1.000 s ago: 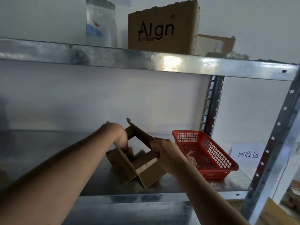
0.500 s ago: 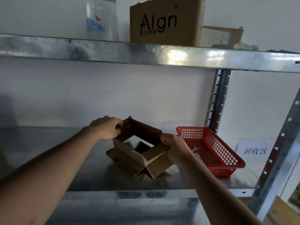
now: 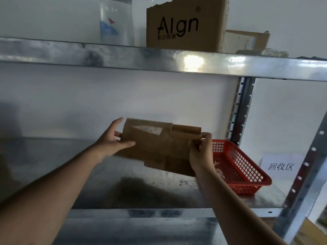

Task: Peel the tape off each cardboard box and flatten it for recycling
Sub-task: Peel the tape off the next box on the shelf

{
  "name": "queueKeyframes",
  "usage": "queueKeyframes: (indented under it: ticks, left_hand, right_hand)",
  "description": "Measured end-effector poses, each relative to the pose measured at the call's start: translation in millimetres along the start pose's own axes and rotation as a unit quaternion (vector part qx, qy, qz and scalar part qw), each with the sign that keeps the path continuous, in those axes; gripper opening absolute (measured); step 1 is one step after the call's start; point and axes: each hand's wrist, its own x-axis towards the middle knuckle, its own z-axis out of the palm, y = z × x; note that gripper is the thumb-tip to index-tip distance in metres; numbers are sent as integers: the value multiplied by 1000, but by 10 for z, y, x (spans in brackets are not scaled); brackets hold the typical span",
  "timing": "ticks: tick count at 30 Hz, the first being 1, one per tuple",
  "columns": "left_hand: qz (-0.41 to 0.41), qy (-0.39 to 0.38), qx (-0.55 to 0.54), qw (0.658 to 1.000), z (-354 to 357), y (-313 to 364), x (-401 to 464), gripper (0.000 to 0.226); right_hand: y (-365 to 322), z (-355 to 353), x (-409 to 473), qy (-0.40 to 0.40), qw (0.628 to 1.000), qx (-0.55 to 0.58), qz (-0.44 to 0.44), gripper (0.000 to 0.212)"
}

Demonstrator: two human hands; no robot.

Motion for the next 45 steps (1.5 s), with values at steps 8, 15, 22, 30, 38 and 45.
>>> queueKeyframes:
  ticks: [8,15,22,30,38,45]
  left_hand:
    - [-62,-47,-33,996,142,-184,-47,66]
    - [-70,-113,266,955,82,-363,-73,48]
    - [-125,-176,569,793,320,-352,-248,83]
    - [-12,-193,490,850,513,-771,-347,77]
    - [-40,-133,449,883,499,-665,-436,85]
    - [-135,-67,454,878,551,-539,-599,94]
  right_hand:
    - [-34,95,-38,4,990,-116,-77,32]
    - [125,229,-23,-147,938,-311,36,93]
    - [357,460,-137,-231,845,-483,4,95]
    - [609,585,-352,-381,804,-448,-86,60]
    - [608,427,-320,-319,817,-479,-41,72]
    - [590,347,-284,-286,877,-382,-57,70]
